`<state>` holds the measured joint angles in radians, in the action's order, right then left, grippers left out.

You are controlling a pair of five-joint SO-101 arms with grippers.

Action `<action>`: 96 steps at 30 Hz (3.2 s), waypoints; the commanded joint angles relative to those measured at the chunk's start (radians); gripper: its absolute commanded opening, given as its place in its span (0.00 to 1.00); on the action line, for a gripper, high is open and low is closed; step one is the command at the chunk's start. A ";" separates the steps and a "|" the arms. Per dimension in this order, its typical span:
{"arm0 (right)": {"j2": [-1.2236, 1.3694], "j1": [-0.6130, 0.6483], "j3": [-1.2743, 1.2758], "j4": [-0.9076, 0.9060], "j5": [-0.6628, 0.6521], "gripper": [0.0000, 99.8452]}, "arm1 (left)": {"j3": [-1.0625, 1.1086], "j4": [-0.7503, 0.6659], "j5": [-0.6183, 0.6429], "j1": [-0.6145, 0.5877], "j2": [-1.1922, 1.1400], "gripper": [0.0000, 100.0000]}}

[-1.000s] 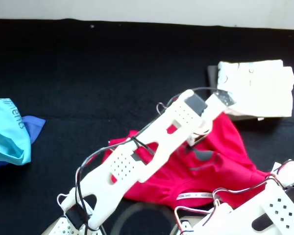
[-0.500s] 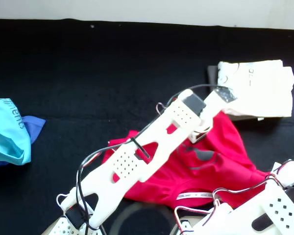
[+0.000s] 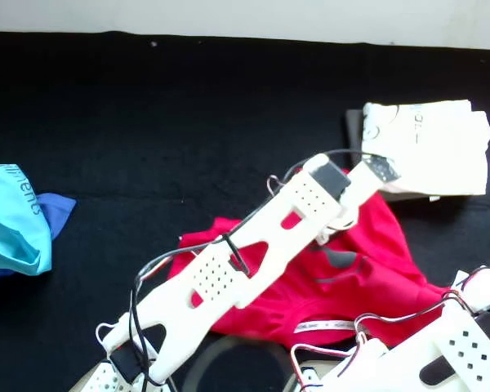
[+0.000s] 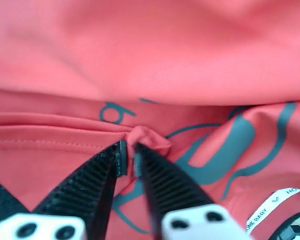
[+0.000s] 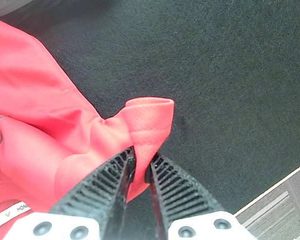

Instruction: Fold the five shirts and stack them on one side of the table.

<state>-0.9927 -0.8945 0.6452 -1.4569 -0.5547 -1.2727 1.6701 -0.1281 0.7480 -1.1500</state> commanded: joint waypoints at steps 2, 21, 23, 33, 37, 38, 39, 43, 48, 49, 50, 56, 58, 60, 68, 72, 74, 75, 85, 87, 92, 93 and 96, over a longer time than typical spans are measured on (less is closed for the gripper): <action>0.008 0.008 0.001 0.018 0.009 0.01 | -0.105 0.037 0.006 -0.027 0.041 0.01; 0.010 0.311 -0.091 0.022 0.078 0.01 | 0.308 0.100 0.000 -0.498 0.691 0.01; 0.010 0.337 -0.087 -0.005 0.077 0.01 | 0.433 0.098 -0.034 -0.561 0.789 0.01; 0.001 0.524 -0.004 -0.050 0.080 0.01 | 0.704 0.098 -0.187 -0.900 1.009 0.01; 0.022 0.668 -0.099 -0.024 0.081 0.01 | 0.702 0.098 -0.230 -1.006 1.013 0.01; 0.044 0.700 -0.134 -0.022 0.083 0.01 | 0.702 0.098 -0.235 -1.030 1.015 0.01; 0.076 0.731 -0.183 -0.021 0.097 0.01 | 0.702 0.100 -0.235 -1.056 1.015 0.01; 0.306 0.806 -0.440 -0.097 0.187 0.01 | 0.704 0.103 -0.264 -1.176 1.017 0.01; 0.541 0.944 -0.773 -0.275 0.219 0.01 | 0.756 0.104 -0.353 -1.331 1.017 0.01; 0.561 0.983 -0.823 -0.298 0.219 0.01 | 0.780 0.104 -0.376 -1.365 1.017 0.01; 0.572 1.020 -0.855 -0.306 0.219 0.01 | 0.808 0.104 -0.397 -1.397 1.017 0.01; 0.601 1.201 -0.858 -0.303 0.221 0.01 | 0.917 0.104 -0.477 -1.541 1.032 0.01; 0.628 1.237 -0.858 -0.303 0.222 0.01 | 0.978 0.104 -0.511 -1.549 1.061 0.01; 0.656 1.267 -0.858 -0.305 0.222 0.01 | 1.061 0.103 -0.546 -1.544 1.104 0.01; 0.664 1.391 -0.731 -0.308 0.242 0.01 | 1.245 0.100 -0.647 -1.497 1.293 0.08; 0.565 1.423 -0.584 -0.303 0.265 0.01 | 1.199 0.100 -0.683 -1.481 1.406 0.20; 0.490 1.422 -0.512 -0.303 0.265 0.01 | 1.159 0.098 -0.678 -1.420 1.443 0.22; 0.453 1.420 -0.475 -0.303 0.265 0.01 | 1.147 0.098 -0.666 -1.379 1.455 0.22; 0.206 1.250 -0.125 -0.243 0.264 0.01 | 1.073 -0.063 -0.275 -0.880 1.211 0.22; 0.177 1.185 -0.074 -0.216 0.264 0.01 | 1.064 -0.135 -0.212 -0.820 1.118 0.22; 0.137 1.089 0.007 -0.159 0.265 0.01 | 0.977 -0.233 -0.109 -0.707 0.894 0.22; 0.133 1.076 0.019 -0.150 0.265 0.01 | 0.944 -0.241 -0.091 -0.688 0.855 0.22; 0.128 1.058 0.045 -0.139 0.267 0.01 | 0.828 -0.242 -0.048 -0.647 0.748 0.22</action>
<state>-0.8424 0.1933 0.6790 -1.6118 -0.2984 -0.3214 1.4431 -0.2140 0.0560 -0.3383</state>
